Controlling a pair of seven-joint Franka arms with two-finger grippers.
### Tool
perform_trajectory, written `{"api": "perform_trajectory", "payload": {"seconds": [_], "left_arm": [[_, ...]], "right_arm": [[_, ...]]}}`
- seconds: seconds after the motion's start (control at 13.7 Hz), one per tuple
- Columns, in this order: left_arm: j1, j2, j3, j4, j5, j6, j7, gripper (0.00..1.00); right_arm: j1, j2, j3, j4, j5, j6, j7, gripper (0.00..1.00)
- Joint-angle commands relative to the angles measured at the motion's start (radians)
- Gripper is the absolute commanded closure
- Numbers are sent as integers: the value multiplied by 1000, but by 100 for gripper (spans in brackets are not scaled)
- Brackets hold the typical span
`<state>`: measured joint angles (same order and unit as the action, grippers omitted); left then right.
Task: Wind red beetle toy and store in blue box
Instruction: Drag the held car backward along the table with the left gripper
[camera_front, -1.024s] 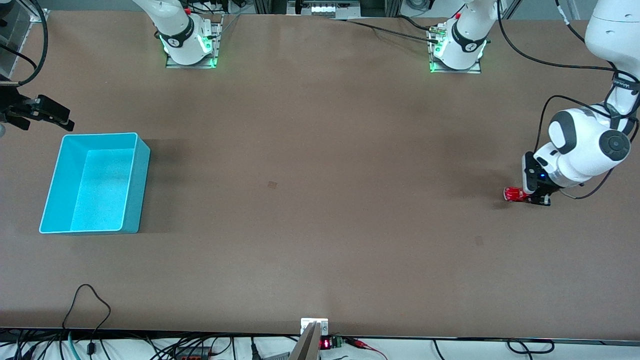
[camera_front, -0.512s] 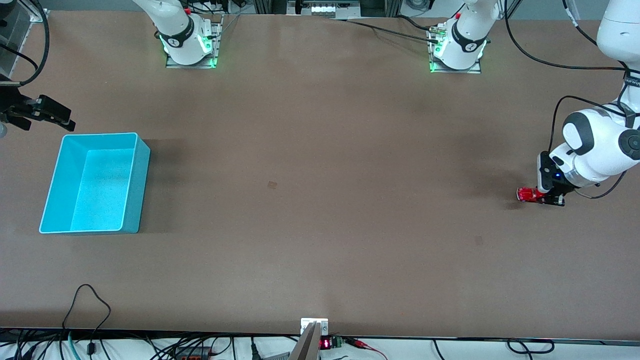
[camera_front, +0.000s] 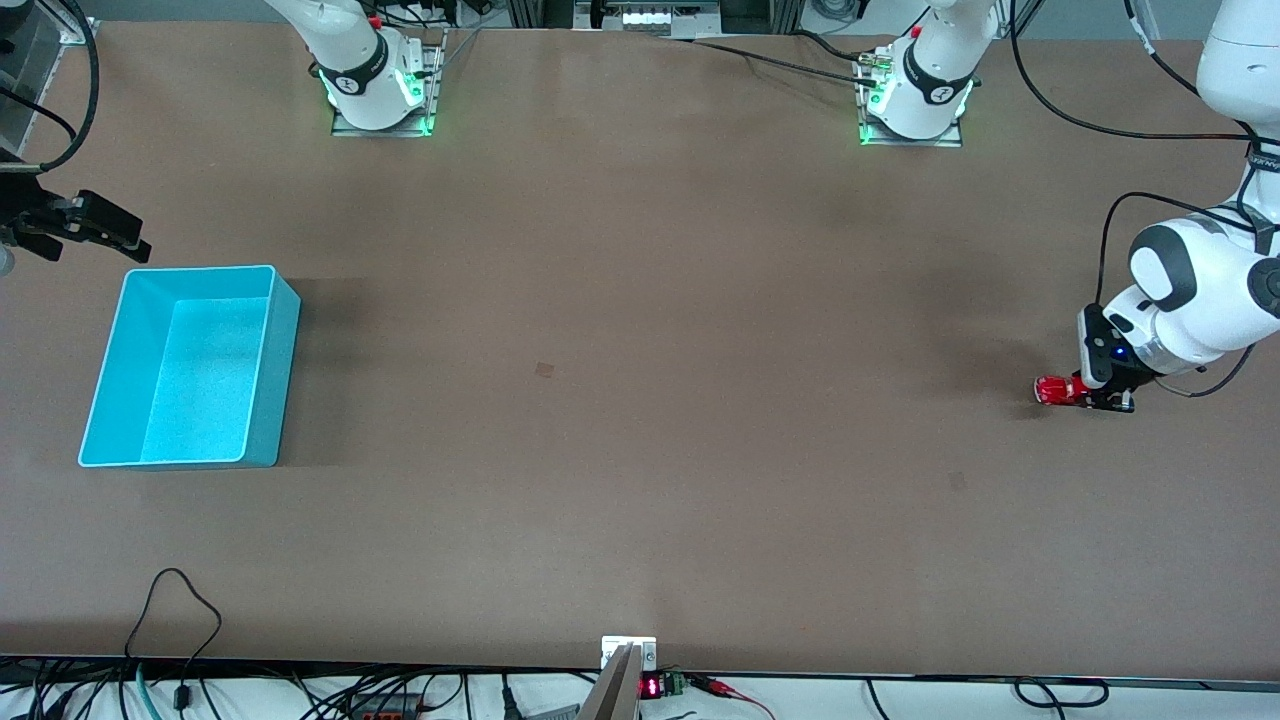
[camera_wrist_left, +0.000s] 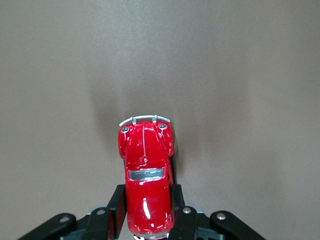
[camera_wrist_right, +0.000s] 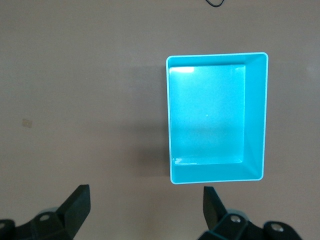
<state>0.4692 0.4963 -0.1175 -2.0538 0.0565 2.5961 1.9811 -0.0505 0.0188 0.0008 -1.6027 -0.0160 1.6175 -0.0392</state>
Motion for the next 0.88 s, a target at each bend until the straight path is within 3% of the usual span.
{"api": "perform_trajectory", "payload": {"seconds": [0.0, 0.44, 0.51, 0.59, 0.66, 0.8], "left_arm": [[16, 53, -11, 35, -23, 2, 30, 65], [9, 54, -11, 37, -18, 1, 45, 63], [9, 53, -11, 37, -18, 1, 45, 49], [8, 51, -13, 37, -18, 1, 45, 17], [5, 45, -13, 38, -18, 1, 47, 0], [3, 22, -33, 38, -20, -33, 38, 0]], "right_arm": [[-5, -8, 4, -11, -2, 9, 15, 0], [0, -2, 4, -11, -2, 9, 15, 0], [0, -2, 4, -11, -2, 10, 15, 0], [-2, -2, 4, -11, -2, 9, 15, 0], [0, -2, 4, -11, -2, 10, 15, 0], [-2, -2, 4, -11, -2, 10, 15, 0]]}}
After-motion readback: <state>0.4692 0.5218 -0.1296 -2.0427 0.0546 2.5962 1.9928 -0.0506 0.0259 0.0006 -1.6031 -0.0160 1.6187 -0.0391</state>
